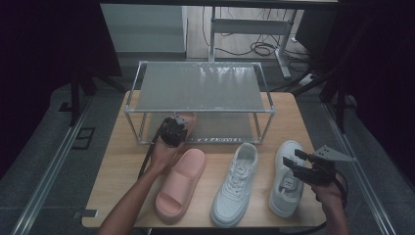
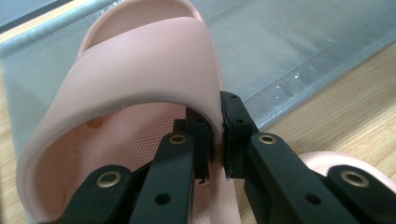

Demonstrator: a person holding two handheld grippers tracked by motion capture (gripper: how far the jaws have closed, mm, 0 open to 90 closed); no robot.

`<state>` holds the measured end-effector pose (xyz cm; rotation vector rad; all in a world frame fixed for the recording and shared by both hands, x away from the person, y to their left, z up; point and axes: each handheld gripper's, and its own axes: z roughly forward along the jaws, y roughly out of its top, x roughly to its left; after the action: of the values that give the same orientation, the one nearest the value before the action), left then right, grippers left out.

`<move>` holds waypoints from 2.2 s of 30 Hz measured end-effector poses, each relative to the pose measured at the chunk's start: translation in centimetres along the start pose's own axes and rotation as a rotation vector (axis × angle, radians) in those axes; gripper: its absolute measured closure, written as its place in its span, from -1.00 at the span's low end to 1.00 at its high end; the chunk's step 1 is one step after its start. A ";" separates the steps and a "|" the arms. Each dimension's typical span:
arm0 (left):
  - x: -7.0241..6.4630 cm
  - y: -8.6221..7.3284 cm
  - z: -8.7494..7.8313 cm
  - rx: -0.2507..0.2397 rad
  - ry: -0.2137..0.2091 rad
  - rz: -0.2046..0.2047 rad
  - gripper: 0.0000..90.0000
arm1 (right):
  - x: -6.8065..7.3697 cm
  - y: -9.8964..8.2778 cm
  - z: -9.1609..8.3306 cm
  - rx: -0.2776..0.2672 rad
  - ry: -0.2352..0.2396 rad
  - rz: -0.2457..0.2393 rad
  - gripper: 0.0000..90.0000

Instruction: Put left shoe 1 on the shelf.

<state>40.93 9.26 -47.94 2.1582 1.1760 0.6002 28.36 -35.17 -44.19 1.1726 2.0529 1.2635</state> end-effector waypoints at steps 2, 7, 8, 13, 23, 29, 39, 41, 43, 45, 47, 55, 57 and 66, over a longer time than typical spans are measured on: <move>0.0 -0.1 0.3 0.005 -0.009 0.010 0.86 | 0.0 0.0 0.0 -0.001 -0.001 0.001 -0.09; 0.0 -0.5 0.8 0.024 -0.010 0.010 0.86 | -0.1 -0.1 0.0 0.002 -0.004 0.002 -0.09; 0.0 -0.5 0.9 0.025 -0.010 0.009 0.86 | -0.1 -0.1 0.1 0.002 -0.004 0.002 -0.09; 0.0 -0.5 1.3 0.032 -0.006 0.013 0.86 | 0.0 0.0 0.1 0.005 0.000 0.000 -0.09; 0.1 -1.5 -0.8 -0.006 -0.005 0.018 0.32 | -0.1 -0.1 0.1 0.004 -0.001 0.001 -0.09; 0.8 -3.6 -4.3 -0.068 -0.039 0.010 0.40 | -0.1 -0.1 -0.2 0.000 -0.004 0.003 -0.09; 1.8 -7.8 -8.2 -0.070 -0.075 0.008 1.00 | 0.0 -0.1 0.0 0.003 -0.005 0.001 -0.09; 1.9 -8.5 -8.8 -0.070 -0.084 0.002 1.00 | 0.0 -0.1 -0.1 0.001 -0.005 0.003 -0.09; 2.0 -9.3 -9.4 -0.069 -0.091 -0.004 1.00 | 0.1 0.0 -0.1 -0.002 0.003 0.004 -0.09; 2.1 -10.0 -9.8 -0.065 -0.104 -0.007 1.00 | 0.1 0.1 -0.1 -0.008 0.006 0.004 -0.09; 2.2 -10.5 -10.0 -0.058 -0.111 -0.009 1.00 | 0.2 0.0 -0.1 -0.006 0.005 0.003 -0.09; 2.5 -12.0 -9.4 -0.004 -0.132 -0.003 1.00 | 0.1 0.0 -0.1 -0.005 0.003 0.005 -0.09; 2.3 -12.0 -9.2 0.008 -0.132 0.011 1.00 | 0.1 0.0 0.0 -0.003 0.003 0.006 -0.09; 2.3 -11.7 -8.0 0.045 -0.142 0.032 1.00 | 0.1 -0.1 0.1 0.002 0.006 0.004 -0.09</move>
<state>30.12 18.50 -50.02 2.2213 1.0905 0.4305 28.35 -35.03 -44.30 1.1755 2.0580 1.2685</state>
